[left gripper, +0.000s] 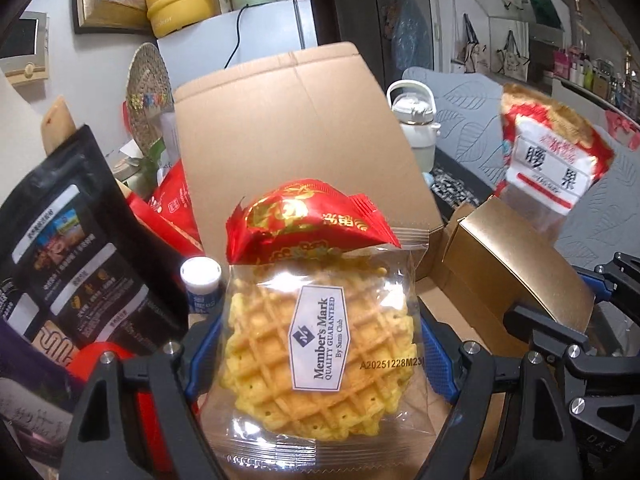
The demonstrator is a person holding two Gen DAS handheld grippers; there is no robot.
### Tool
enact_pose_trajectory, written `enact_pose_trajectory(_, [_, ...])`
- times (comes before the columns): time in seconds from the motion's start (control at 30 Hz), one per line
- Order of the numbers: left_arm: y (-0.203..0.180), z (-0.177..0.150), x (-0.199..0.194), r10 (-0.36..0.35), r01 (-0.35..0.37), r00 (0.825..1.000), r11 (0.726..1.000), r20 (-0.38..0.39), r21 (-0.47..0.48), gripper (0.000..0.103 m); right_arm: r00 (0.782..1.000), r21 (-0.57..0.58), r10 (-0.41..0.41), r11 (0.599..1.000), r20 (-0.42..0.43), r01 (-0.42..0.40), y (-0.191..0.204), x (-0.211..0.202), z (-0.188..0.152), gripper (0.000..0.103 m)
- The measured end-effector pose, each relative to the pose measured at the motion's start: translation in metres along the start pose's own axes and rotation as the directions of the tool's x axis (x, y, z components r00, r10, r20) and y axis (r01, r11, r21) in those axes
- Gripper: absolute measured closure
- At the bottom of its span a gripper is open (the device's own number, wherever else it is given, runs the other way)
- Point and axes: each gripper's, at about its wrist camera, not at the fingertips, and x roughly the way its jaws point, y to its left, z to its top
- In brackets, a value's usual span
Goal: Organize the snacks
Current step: 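Lift the gold box and waffle packet and carry both over the cardboard box, then lower both items into the cardboard box and open both tools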
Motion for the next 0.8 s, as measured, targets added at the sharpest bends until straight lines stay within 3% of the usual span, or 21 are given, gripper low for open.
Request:
enact_pose_trajectory(0.6, [0.0,-0.005,0.066,0.007,-0.01,0.986,1.0,-0.167,-0.018,0.02,0.987,0.016,0.023,1.0,-0.16,-0.021,-0.008,0.058,-0.006,0.059])
enact_pose_trajectory(0.8, [0.0,-0.006,0.083,0.008,-0.017,0.978,0.999,-0.209,-0.037,0.02,0.983,-0.026,-0.046,0.999,-0.177,0.042,-0.003,0.063,-0.007,0.058])
